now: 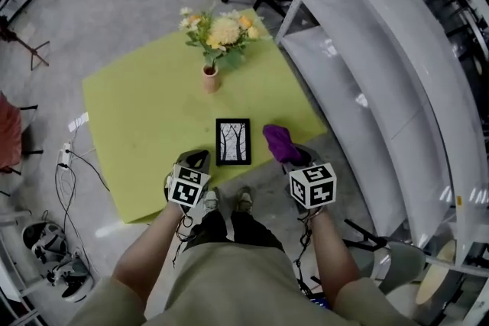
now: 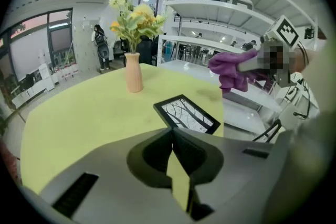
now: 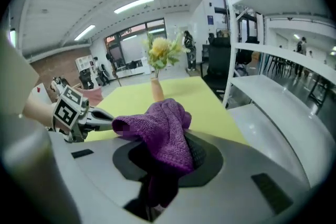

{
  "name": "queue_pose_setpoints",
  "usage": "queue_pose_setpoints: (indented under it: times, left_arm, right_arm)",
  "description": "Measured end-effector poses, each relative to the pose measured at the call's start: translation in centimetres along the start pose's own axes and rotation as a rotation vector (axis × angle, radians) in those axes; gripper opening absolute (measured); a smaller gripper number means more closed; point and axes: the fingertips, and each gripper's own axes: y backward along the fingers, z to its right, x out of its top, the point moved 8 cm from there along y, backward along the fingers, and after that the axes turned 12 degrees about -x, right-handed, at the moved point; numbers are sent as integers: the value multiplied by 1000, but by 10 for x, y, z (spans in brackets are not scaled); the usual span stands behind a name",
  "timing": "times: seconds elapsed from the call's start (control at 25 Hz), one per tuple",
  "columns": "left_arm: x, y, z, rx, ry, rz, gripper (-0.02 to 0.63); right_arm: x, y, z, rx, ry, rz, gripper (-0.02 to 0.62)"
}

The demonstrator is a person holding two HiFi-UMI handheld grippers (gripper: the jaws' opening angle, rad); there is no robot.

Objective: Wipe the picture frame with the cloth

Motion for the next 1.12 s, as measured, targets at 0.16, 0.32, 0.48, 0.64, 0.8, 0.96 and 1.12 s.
queue_pose_setpoints:
  times: [0.16, 0.32, 0.48, 0.64, 0.8, 0.96, 1.12]
  left_arm:
    - [36, 52, 0, 49, -53, 96, 8]
    - [83, 105, 3, 91, -101, 234, 8]
    - [128, 152, 4, 124, -127, 350, 8]
    - [168, 191, 12, 141, -187, 445, 8]
    - [203, 226, 29, 141, -254, 538, 8]
    - [231, 262, 50, 147, -329, 636, 8]
    - [249, 294, 66, 162, -367, 714, 8]
  right_arm:
    - [40, 37, 6, -7, -58, 150, 92]
    - [77, 70, 6, 10, -81, 276, 92]
    - [112, 103, 2, 12, -79, 390, 94]
    - [147, 140, 1, 14, -78, 525, 94]
    - [176, 176, 1, 26, -105, 656, 94]
    - [198, 211, -1, 45, -132, 776, 94]
    - [213, 243, -5, 23, -102, 878, 95]
